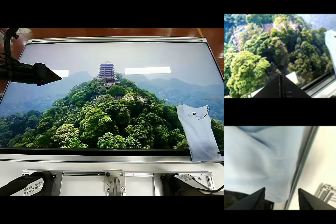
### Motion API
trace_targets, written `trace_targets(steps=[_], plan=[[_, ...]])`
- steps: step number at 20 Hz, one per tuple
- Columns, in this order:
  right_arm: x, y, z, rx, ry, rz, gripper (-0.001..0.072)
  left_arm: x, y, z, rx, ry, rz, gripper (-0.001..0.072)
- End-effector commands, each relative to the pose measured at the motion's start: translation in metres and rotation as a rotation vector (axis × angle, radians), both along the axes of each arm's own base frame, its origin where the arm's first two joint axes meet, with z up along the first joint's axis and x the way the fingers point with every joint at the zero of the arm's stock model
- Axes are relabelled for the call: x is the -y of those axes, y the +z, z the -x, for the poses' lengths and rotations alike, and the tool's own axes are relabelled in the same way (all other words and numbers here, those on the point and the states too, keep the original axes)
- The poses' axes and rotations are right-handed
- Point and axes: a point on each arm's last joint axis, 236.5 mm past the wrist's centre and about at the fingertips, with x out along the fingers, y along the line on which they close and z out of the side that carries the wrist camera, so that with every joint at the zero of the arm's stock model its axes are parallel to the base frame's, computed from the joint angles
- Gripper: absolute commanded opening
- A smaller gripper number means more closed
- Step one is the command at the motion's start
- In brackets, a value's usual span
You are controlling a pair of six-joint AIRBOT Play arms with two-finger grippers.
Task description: Fold the shirts.
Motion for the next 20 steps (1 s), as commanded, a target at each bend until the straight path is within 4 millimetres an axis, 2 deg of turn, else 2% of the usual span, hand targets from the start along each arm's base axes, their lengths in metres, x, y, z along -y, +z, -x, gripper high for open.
trace_targets(steps=[1, 2, 3, 4, 5, 6, 7, 8, 9, 10, 12, 14, 17, 20], plan=[[0.059, 0.105, -0.032, 0.168, -0.087, 0.403, 0.0528, -0.006, -0.017, -0.016, -0.007, 0.028, -0.04, 0.0049], [0.07, 0.15, -0.058, 0.266, -0.052, 0.548, 0.0494, -0.009, -0.026, -0.023, 0.007, 0.039, -0.09, 0.0049], [0.068, 0.195, -0.09, 0.351, 0.038, 0.688, 0.0494, -0.013, -0.038, -0.028, 0.02, 0.042, -0.176, 0.0048], [0.052, 0.226, -0.122, 0.401, 0.179, 0.783, 0.0493, -0.022, -0.054, -0.03, 0.006, 0.071, -0.286, 0.0048], [0.02, 0.244, -0.16, 0.436, 0.385, 0.84, 0.0493, -0.032, -0.069, -0.032, -0.023, 0.115, -0.393, 0.0048], [-0.02, 0.247, -0.191, 0.464, 0.58, 0.851, 0.0494, -0.038, -0.084, -0.031, -0.053, 0.142, -0.498, 0.0049], [-0.067, 0.236, -0.213, 0.459, 0.77, 0.814, 0.0498, -0.038, -0.1, -0.025, -0.09, 0.133, -0.58, 0.0051], [-0.104, 0.216, -0.223, 0.415, 0.89, 0.748, 0.0541, -0.031, -0.114, -0.018, -0.131, 0.093, -0.629, 0.0116], [-0.127, 0.187, -0.223, 0.326, 0.917, 0.649, 0.0664, -0.022, -0.129, -0.01, -0.18, 0.052, -0.651, 0.0441], [-0.142, 0.158, -0.215, 0.22, 0.928, 0.545, 0.0674, -0.015, -0.145, -0.002, -0.241, 0.034, -0.668, 0.0719], [-0.172, 0.112, -0.199, 0.067, 1.028, 0.353, 0.0674, -0.013, -0.165, 0.006, -0.314, -0.003, -0.702, 0.0712], [-0.184, 0.089, -0.192, -0.012, 1.076, 0.264, 0.0674, -0.012, -0.168, 0.002, -0.306, -0.006, -0.702, 0.0712], [-0.19, 0.076, -0.198, -0.015, 1.076, 0.215, 0.0674, -0.01, -0.167, -0.001, -0.292, -0.002, -0.696, 0.0712], [-0.191, 0.075, -0.198, -0.017, 1.077, 0.212, 0.0673, -0.009, -0.168, -0.001, -0.294, -0.005, -0.697, 0.0712]])
